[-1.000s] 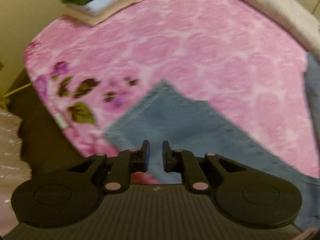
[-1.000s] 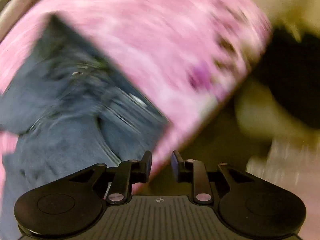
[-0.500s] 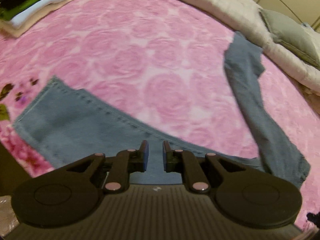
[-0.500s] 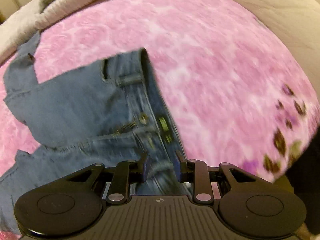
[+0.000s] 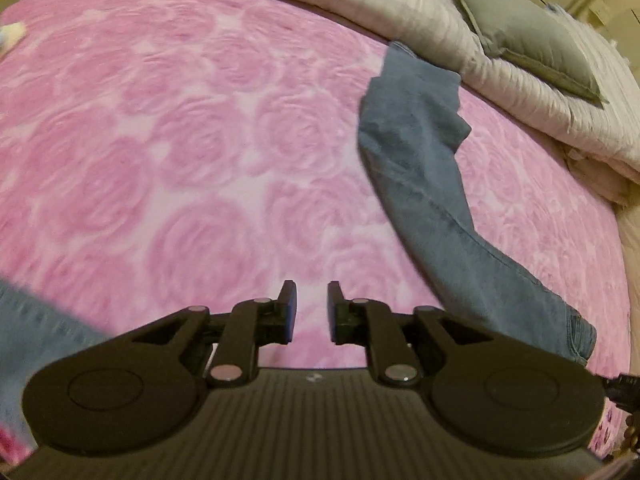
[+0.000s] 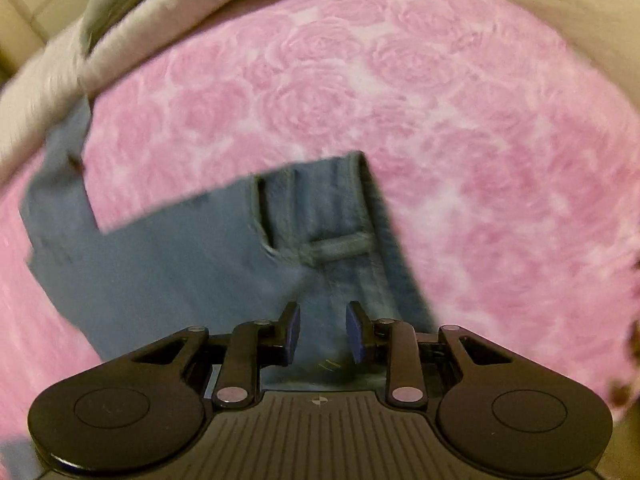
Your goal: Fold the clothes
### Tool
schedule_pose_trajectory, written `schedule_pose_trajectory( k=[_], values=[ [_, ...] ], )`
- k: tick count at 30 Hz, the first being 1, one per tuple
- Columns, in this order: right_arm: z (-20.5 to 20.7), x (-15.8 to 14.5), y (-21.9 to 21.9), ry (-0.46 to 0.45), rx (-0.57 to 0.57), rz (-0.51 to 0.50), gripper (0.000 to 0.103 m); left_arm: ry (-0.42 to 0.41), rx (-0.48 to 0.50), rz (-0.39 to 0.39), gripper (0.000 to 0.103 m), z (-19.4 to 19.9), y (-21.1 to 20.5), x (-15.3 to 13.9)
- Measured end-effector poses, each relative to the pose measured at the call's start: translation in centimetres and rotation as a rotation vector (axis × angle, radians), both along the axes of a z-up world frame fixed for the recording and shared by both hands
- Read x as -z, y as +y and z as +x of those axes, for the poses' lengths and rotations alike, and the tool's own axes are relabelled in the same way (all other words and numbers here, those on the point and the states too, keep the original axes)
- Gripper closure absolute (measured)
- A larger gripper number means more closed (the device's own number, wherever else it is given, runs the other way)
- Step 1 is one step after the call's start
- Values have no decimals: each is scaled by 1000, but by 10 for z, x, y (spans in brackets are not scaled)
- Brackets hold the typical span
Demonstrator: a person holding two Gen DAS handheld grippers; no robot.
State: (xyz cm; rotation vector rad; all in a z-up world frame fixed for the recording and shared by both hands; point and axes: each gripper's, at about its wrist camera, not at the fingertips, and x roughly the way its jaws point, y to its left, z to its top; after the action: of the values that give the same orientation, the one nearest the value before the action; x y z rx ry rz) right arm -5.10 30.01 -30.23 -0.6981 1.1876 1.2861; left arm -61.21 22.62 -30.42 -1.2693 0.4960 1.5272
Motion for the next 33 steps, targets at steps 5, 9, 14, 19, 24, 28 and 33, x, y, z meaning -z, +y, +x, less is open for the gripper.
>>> schedule_pose_trajectory(
  k=[5, 9, 14, 19, 24, 28, 33],
  values=[
    [-37, 19, 21, 112, 31, -11, 74, -29, 60, -20, 86, -12, 57, 24],
    [-90, 34, 38, 105, -44, -20, 74, -44, 98, -28, 84, -21, 97, 40],
    [-156, 59, 76, 71, -166, -18, 73, -72, 145, -20, 77, -30, 146, 55],
    [-212, 76, 122, 53, -384, 41, 56, -114, 186, -13, 76, -36, 189, 76],
    [-269, 89, 138, -1, -710, 106, 44, -133, 188, -25, 76, -44, 208, 93],
    [-287, 111, 136, -40, -902, 101, 41, -151, 175, -41, 76, -55, 207, 101],
    [-278, 113, 132, -10, -1018, 85, 97, -159, 167, -55, 76, -63, 205, 109]
  ],
)
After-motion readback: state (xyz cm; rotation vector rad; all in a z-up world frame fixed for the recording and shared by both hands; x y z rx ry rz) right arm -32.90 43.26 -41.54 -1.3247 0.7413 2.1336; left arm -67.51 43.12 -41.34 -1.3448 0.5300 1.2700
